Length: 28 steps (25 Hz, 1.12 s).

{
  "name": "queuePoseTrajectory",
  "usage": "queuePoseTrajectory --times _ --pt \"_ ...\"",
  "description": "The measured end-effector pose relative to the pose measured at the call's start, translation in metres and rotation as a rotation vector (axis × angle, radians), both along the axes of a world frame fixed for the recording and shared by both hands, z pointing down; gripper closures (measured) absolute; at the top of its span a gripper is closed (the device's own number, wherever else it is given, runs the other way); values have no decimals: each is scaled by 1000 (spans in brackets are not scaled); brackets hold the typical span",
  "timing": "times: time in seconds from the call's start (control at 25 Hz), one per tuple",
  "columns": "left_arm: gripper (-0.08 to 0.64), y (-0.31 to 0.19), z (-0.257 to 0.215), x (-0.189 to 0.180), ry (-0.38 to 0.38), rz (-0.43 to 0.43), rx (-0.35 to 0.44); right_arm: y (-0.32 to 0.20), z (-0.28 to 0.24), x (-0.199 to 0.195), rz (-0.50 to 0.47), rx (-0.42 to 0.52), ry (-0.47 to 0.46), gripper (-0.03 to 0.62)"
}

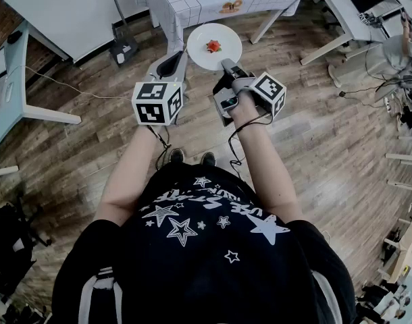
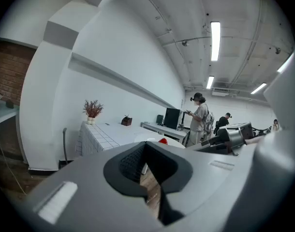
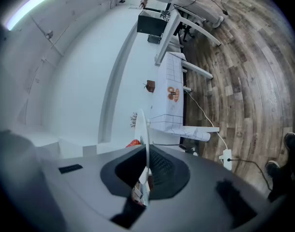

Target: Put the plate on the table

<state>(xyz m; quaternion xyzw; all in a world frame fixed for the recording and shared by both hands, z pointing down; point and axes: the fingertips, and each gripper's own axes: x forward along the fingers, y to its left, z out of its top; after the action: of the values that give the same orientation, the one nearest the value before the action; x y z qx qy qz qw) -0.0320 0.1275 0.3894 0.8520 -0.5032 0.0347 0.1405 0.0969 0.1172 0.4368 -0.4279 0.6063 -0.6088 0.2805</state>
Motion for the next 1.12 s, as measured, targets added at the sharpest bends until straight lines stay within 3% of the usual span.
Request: queuePoseTrajectory --times 1.12 --pt "551 -8 11 -17 23 35 -9 -2 12 -9 50 -45 34 574"
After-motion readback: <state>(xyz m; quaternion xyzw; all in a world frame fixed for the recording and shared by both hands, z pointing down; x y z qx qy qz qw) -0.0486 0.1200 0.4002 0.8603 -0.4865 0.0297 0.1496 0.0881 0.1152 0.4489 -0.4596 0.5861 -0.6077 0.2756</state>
